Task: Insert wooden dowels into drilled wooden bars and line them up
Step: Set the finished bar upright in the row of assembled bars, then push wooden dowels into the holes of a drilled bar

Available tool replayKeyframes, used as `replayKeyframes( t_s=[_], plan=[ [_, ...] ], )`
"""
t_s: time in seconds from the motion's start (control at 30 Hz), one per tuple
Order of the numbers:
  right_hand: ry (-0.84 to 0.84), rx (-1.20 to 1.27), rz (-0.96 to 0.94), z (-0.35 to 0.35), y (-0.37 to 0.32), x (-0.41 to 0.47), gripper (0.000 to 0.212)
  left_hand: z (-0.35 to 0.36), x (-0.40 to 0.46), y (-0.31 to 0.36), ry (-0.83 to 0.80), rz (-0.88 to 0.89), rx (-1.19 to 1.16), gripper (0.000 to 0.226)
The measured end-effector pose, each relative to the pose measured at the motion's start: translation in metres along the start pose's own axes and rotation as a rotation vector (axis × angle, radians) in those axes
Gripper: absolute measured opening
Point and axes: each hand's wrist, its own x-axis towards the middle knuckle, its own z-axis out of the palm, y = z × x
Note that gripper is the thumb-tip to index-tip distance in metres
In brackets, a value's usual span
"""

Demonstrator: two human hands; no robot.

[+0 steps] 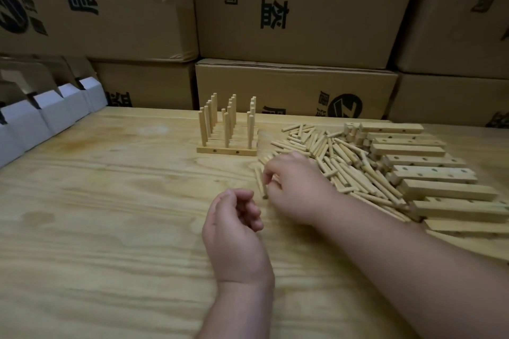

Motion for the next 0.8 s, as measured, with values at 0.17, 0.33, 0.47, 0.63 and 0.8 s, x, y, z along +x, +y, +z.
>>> replayKeyframes(
  t_s=[0.17,0.33,0.47,0.63,0.8],
  plan=[
    [0.136,0.017,0.162,-0.037,0.045,-0.117,0.017,0.002,-0.007,0.001,-0.076,0.029,0.083,0.037],
    [0.393,-0.024,0.517,-0.068,0.098,-0.189,0.011,0.004,-0.014,0.002,-0.144,0.036,0.153,0.041],
    [0.221,-0.123,0.705,-0.079,0.123,-0.211,0.015,0.005,-0.021,0.000,-0.236,0.059,0.221,0.035],
    [0.148,-0.141,0.737,-0.088,0.130,-0.214,0.014,0.006,-0.028,-0.003,-0.362,0.090,0.274,0.037],
    [0.114,-0.158,0.701,-0.091,0.130,-0.210,0.014,0.007,-0.034,-0.004,-0.445,0.114,0.330,0.032]
  ],
)
